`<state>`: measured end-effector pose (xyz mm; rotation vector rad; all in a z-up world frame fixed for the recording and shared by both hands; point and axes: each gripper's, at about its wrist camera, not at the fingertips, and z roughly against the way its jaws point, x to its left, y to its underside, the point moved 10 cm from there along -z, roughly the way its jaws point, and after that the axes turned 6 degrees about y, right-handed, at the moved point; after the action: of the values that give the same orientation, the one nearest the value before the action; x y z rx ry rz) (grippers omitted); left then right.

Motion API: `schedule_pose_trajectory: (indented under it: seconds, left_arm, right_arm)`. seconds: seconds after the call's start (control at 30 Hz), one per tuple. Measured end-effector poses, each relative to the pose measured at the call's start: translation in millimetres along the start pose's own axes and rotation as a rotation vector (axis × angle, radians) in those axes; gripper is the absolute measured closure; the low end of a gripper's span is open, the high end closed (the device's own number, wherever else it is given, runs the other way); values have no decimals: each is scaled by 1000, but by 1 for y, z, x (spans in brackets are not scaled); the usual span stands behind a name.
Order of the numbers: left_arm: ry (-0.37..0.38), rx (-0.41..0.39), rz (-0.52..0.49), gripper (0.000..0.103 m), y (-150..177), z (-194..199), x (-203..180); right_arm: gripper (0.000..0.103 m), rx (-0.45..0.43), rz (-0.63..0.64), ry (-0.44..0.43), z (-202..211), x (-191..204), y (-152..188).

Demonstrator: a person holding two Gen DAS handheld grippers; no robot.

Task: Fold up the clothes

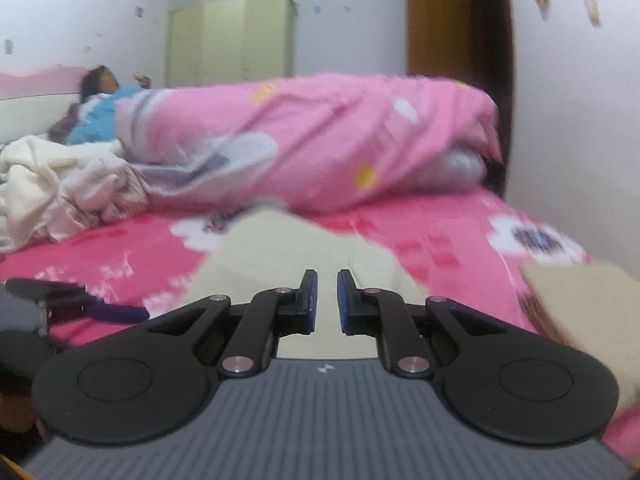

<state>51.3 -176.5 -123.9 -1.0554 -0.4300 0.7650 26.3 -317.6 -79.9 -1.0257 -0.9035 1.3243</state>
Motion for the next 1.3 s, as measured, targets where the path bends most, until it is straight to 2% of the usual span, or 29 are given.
schedule_pose_trajectory:
  seconds: [0.07,0.1,0.17,0.23,0.3,0.4,0.5,0.63,0.7,0.73,0.8,0.87,0.93,1.0,1.07,1.2,1.23,1.3]
  left_arm:
    - [-1,-45,-27,24,-8,5,-4]
    - [5,-60,-36,21,-11,5,-6]
    - [36,-70,-41,20,-13,2,-11]
    - [74,-60,-38,21,-8,-4,-15]
    - [106,-30,-27,23,1,-13,-17]
    - [128,-13,-6,21,14,-20,-17]
    - [156,-22,23,18,17,-20,-13]
    - [206,-28,85,18,19,-22,-6]
    - [227,-30,110,18,20,-22,-3]
    - [230,-31,110,18,21,-22,-2]
    - [235,-30,113,18,22,-22,-1]
    - [252,-6,149,18,24,-27,3]
    - [274,10,204,17,28,-30,9]
    - [294,22,259,16,30,-32,14]
    - [303,30,288,16,32,-33,16]
    - [304,29,292,16,30,-35,17]
    - [303,29,293,16,30,-35,17]
    - [297,28,298,18,30,-35,18]
  right_arm:
    - [94,27,24,-8,-19,4,1]
    - [95,86,31,5,-34,0,16]
    - [96,185,35,22,-59,-7,45]
    - [97,188,-28,-18,-67,-16,66]
    - [97,225,-72,-24,-65,-19,60]
    - [97,270,51,6,-65,-6,50]
    - [96,239,119,2,-60,6,15]
    - [96,124,145,-102,-72,38,-47]
    - [96,122,160,-150,-92,52,-57]
    - [96,149,162,-168,-107,56,-53]
    - [96,247,185,-162,-145,55,-22]
    - [97,357,224,-99,-179,42,27]
    - [97,372,170,-104,-180,38,21]
    - [96,388,248,-86,-174,45,10]
    - [96,363,321,-83,-164,55,-3]
    - [96,265,248,-210,-153,76,-45]
    - [96,278,245,-233,-159,82,-39]
    - [96,366,245,-233,-186,85,-8]
